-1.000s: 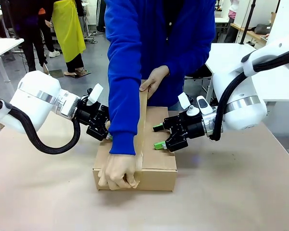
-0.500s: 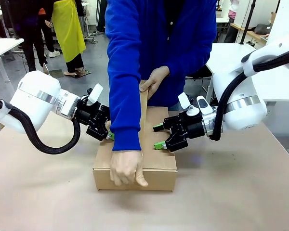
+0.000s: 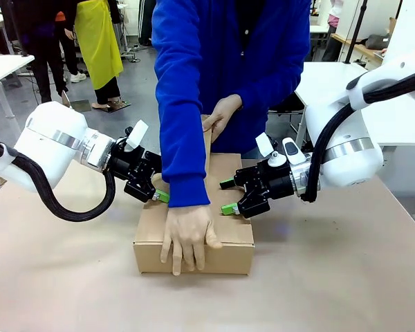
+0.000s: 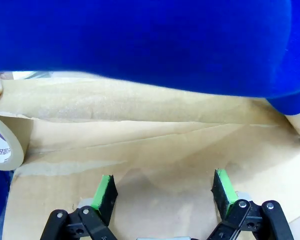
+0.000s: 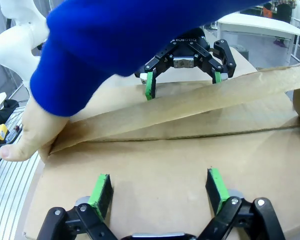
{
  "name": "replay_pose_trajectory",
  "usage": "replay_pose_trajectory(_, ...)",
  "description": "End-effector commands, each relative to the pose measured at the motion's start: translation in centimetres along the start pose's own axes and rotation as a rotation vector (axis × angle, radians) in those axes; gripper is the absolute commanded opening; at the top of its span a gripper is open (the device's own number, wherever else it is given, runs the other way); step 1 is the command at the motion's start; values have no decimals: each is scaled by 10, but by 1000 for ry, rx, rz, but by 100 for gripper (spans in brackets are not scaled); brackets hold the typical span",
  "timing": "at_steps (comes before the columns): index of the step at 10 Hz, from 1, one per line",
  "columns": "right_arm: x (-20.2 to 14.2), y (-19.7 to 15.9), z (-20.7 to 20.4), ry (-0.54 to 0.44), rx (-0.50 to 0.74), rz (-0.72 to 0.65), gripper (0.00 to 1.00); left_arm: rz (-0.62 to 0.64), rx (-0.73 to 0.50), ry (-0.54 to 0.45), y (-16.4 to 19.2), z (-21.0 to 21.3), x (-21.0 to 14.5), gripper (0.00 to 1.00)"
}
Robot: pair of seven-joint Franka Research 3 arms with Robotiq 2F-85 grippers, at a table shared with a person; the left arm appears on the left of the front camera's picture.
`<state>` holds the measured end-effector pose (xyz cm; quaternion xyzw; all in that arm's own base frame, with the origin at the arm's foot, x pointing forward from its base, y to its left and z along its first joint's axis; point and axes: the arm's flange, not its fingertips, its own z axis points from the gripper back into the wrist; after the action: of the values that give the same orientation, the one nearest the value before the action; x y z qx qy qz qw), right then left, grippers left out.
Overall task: Pack the gift set into the box.
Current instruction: Press and hold the closed box until the human finishes sealing it.
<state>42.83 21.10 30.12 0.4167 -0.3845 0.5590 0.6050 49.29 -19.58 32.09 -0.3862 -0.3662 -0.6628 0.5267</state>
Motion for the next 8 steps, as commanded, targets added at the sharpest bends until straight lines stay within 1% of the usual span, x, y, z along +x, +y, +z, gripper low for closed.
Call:
replay_pose_trajectory(1, -2, 1, -1, 2, -3, -5, 100, -2, -2, -2, 0, 0, -3, 100)
replay_pose_trajectory(8, -2, 1, -1, 2, -3, -5, 100, -2, -2, -2, 0, 0, -3, 100)
